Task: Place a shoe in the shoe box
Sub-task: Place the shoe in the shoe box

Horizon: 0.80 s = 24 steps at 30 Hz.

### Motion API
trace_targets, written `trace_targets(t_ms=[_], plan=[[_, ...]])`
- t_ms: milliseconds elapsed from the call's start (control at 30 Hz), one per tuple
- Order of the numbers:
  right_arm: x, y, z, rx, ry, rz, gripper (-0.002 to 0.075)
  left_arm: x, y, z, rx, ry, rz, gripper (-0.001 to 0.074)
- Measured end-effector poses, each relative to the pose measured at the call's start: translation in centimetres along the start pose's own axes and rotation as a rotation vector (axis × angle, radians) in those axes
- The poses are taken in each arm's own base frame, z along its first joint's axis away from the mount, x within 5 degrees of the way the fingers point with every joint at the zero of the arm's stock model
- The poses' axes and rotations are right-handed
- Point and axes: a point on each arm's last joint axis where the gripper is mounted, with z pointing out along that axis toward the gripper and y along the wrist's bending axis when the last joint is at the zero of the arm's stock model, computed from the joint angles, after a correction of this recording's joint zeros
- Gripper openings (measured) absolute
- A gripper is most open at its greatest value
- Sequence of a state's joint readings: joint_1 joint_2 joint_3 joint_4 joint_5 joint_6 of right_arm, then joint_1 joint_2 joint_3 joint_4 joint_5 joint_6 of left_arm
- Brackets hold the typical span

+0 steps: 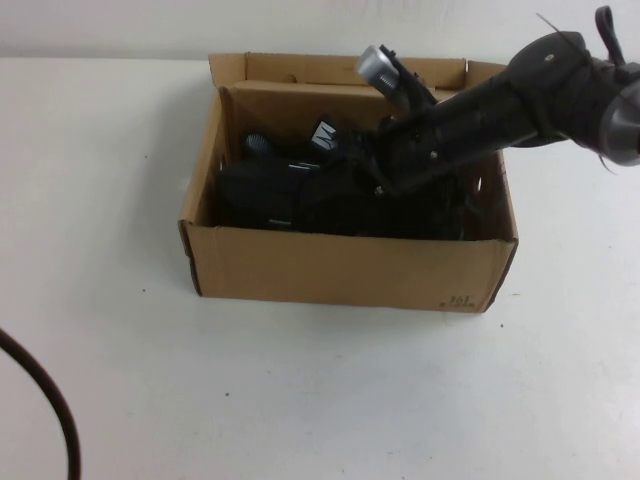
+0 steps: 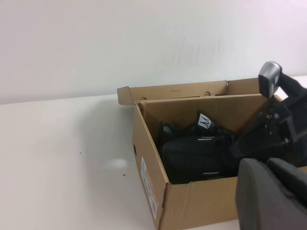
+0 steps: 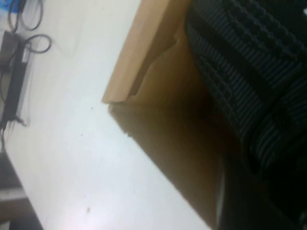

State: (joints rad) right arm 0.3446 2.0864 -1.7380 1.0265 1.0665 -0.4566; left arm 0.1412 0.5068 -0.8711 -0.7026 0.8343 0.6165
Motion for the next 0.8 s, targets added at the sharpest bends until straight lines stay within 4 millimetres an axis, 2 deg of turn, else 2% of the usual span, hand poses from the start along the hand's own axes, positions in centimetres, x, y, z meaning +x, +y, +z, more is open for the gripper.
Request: trace_targets(t_ms=[267, 333, 467, 533, 800], plan=[[-0.1, -0.9, 0.2, 0.13, -0.019, 0.08, 0.024, 0.0, 0.0, 0.0, 0.0, 0.0, 0.0, -0.0001], [-0.1, -1.0, 0.2, 0.137, -0.017, 0.08, 0.0288, 0.0, 0.0, 0.0, 0.0, 0.0, 0.0, -0.0001], [0.0, -0.9, 0.3, 0.136, -0.009, 0.078, 0.0445, 0.0, 0.0, 0.0, 0.0, 0.0, 0.0, -0.0001], [0.0, -0.8, 0.2, 0.133, -0.006, 0.075, 0.0486, 0.0, 0.0, 0.0, 0.0, 0.0, 0.0, -0.0001], [-0.2, 1.0, -1.4, 0.149, -0.043, 0.005, 0.0519, 0.0, 0.0, 0.0, 0.0, 0.0, 0.0, -0.0001]])
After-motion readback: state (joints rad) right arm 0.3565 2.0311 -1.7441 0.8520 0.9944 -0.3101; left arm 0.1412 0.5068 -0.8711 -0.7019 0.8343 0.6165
